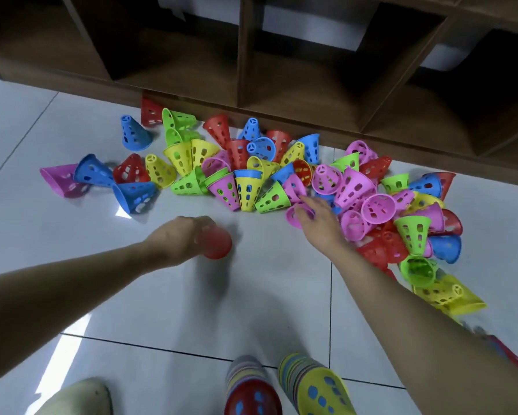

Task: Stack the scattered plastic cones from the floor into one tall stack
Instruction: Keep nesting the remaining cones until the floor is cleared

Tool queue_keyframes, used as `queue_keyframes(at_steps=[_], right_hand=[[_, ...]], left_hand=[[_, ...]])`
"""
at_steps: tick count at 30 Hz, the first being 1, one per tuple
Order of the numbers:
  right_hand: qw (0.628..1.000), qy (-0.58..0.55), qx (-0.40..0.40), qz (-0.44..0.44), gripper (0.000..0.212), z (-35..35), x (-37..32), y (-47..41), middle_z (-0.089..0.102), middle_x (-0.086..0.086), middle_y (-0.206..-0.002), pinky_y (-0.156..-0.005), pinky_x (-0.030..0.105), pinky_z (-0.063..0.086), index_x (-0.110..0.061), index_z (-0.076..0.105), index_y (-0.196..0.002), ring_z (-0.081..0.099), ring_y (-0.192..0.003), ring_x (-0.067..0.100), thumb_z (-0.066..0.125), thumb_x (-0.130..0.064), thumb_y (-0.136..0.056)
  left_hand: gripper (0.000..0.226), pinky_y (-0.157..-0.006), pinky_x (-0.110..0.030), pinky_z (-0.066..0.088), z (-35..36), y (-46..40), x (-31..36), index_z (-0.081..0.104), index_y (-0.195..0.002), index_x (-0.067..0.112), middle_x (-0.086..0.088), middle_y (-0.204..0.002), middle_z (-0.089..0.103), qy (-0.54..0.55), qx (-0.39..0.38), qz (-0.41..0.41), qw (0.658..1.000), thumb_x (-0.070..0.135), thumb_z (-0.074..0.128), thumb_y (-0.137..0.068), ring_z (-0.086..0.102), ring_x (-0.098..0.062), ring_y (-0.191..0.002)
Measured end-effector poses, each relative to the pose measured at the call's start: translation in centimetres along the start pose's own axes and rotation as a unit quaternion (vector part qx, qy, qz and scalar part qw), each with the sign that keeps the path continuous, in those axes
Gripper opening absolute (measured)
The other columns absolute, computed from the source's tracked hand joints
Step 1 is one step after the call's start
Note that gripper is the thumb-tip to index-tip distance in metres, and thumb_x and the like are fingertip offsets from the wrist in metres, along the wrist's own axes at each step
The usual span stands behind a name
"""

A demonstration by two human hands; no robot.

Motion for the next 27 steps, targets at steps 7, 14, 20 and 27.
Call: queue_keyframes(at_steps=[7, 14, 20, 27], right_hand=[[0.997, 0.073, 0.032, -0.016, 0.049, 0.7, 0.6, 2.2, 0.040, 0.007, -0.128, -0.091, 0.040, 0.049, -0.016, 0.054, -0.125, 0.059, -0.105, 0.031, 0.075, -0.031, -0.083], [0.991, 0.117, -0.061, 0.010, 0.084, 1.0, 2.9, 6.3, 0.035, 0.002, -0.133, -0.096, 0.039, 0.047, -0.025, 0.029, -0.147, 0.050, -0.121, 0.028, 0.072, -0.029, -0.075], [0.968, 0.217, -0.116, 0.049, 0.051, 1.3, 5.5, 7.7, 0.056, 0.006, -0.120, -0.098, 0.035, 0.040, -0.017, 0.052, -0.124, 0.052, -0.117, 0.031, 0.066, -0.037, -0.079], [0.994, 0.075, -0.072, -0.013, 0.042, 1.7, 3.0, 7.7, 0.062, -0.009, -0.089, -0.085, 0.032, 0.044, -0.024, 0.066, -0.104, 0.051, -0.094, 0.021, 0.069, -0.049, -0.071]], left_hand=[[0.053, -0.080, -0.027, 0.055, 2.3, 1.6, 4.2, 0.064, -0.121, 0.030, 0.014, -0.096, 0.070, 0.045, -0.117, 0.066, 0.990, 0.064, 0.060, -0.081, 0.065, -0.003, -0.083], [0.038, -0.090, -0.036, 0.053, -1.6, -2.6, 4.1, 0.065, -0.120, 0.015, -0.006, -0.118, 0.061, -0.025, 0.056, 0.136, 0.989, 0.031, 0.059, -0.087, 0.061, -0.023, -0.104], [0.061, -0.108, -0.047, 0.041, -4.3, -6.8, 5.1, 0.053, -0.143, 0.026, -0.004, -0.160, 0.031, -0.218, 0.075, 0.204, 0.952, 0.016, 0.066, -0.084, 0.037, -0.033, -0.139], [0.060, -0.115, -0.042, 0.030, -4.1, -9.7, 5.2, 0.050, -0.145, 0.023, -0.002, -0.148, 0.047, -0.436, 0.068, 0.239, 0.865, 0.009, 0.054, -0.087, 0.041, -0.028, -0.134]])
Point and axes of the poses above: each hand's wrist, its own y-axis away from the middle knuckle, its own z-axis out of the palm, x = y × z, the point moved 7 cm from there along -y, towards the middle knuckle
